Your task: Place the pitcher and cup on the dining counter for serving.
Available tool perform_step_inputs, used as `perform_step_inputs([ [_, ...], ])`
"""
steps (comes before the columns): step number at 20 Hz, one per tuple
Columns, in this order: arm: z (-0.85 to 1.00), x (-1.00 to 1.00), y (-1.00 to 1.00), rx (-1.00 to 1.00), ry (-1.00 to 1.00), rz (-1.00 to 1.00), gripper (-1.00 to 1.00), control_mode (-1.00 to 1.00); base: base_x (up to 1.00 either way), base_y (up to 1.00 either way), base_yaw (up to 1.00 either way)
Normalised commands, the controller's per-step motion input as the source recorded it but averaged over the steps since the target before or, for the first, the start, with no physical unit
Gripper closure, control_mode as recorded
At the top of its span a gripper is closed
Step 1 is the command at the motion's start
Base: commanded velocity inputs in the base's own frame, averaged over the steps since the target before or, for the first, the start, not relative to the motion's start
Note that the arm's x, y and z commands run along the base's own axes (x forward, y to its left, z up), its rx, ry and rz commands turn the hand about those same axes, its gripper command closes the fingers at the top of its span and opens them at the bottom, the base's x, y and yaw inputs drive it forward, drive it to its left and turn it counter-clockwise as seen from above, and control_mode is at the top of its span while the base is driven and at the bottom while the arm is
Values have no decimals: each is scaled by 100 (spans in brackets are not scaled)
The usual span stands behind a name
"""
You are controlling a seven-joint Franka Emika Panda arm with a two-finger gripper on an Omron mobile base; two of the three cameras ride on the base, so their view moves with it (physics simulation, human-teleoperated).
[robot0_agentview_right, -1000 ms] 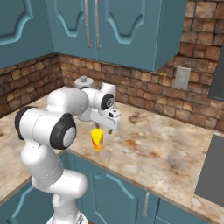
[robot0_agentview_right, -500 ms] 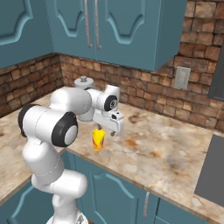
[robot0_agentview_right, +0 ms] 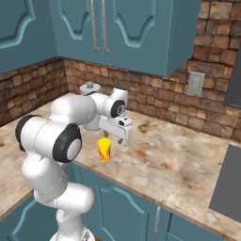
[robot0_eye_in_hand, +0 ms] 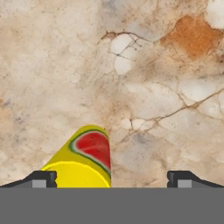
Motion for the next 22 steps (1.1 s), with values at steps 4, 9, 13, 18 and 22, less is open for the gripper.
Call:
perform_step_inputs([
  [4, -3, -49, 0, 0, -2, 0, -100, -100, 0, 0, 0],
  [9, -1, -12, 0, 0, -3, 0, -100, -100, 0, 0, 0],
  [13, -23, 0, 0, 0, 0, 0, -100, -100, 0, 0, 0],
  [18, -33, 5, 0, 0, 0, 0, -100, -100, 0, 0, 0],
  [22, -44, 9, 1, 0, 0, 0, -100, -100, 0, 0, 0],
])
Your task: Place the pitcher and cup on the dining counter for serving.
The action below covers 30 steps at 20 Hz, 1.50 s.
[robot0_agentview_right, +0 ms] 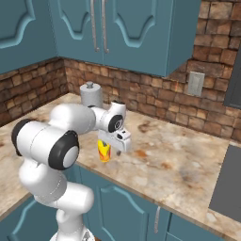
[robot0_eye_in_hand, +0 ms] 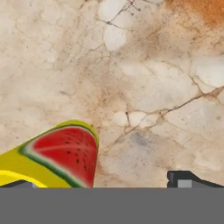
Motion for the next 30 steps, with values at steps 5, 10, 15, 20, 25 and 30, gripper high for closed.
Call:
perform_step_inputs([
  [5, -52, 0, 1, 0, 0, 0, 100, -100, 0, 0, 0],
  [10, -15, 0, 1, -1, 0, 0, 100, -100, 0, 0, 0],
  [15, 0, 0, 0, 0, 0, 0, 100, -100, 0, 0, 0],
  [20, 22, -10, 0, 0, -13, 0, 100, -100, 0, 0, 0],
  [25, 61, -22, 0, 0, -24, 0, 100, -100, 0, 0, 0],
  [30, 87, -48, -2, 0, -31, -2, 100, -100, 0, 0, 0],
])
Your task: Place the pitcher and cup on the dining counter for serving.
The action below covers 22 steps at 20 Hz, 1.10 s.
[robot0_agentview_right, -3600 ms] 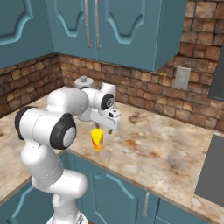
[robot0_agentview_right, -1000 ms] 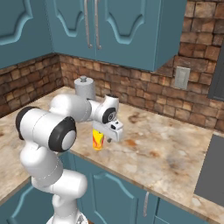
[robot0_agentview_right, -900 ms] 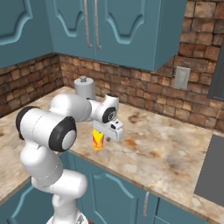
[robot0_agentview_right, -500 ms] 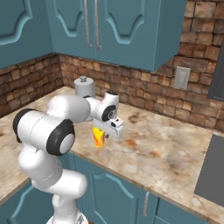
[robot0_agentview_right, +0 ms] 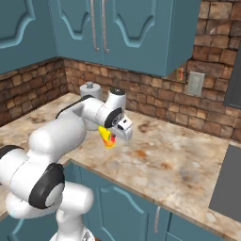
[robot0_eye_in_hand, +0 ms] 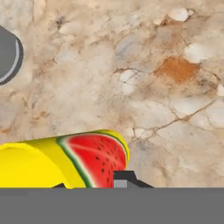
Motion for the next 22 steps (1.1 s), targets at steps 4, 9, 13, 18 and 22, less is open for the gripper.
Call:
perform_step_inputs([
  [4, 76, -44, 0, 0, -28, -2, 100, -100, 0, 0, 0],
  [9, 61, -50, 0, 0, -28, -5, 100, -100, 0, 0, 0],
  [13, 0, 0, 0, 0, 0, 0, 100, 100, -56, -13, -55],
  [18, 0, 0, 0, 0, 0, 0, 100, 100, -30, -17, -69],
  [22, 0, 0, 0, 0, 0, 0, 100, 100, -5, -39, -75],
])
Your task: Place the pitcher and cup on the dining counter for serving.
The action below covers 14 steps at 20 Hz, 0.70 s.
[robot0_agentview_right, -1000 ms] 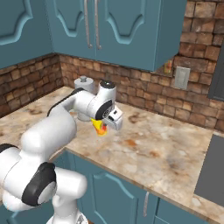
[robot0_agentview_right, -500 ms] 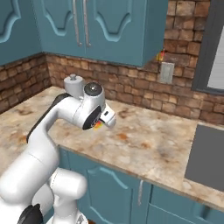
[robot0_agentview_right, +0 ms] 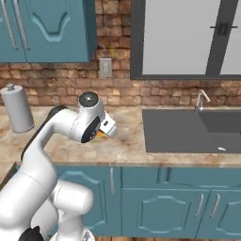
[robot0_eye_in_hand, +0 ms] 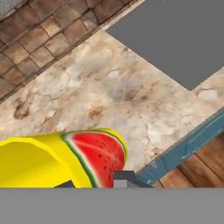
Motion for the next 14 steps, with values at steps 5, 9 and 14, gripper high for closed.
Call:
perform_step_inputs([
  [5, 0, 0, 0, 0, 0, 0, 100, 100, 0, -55, -75],
  [9, 0, 0, 0, 0, 0, 0, 100, 100, 0, -75, -74],
  [14, 0, 0, 0, 0, 0, 0, 100, 100, 0, -75, -75],
])
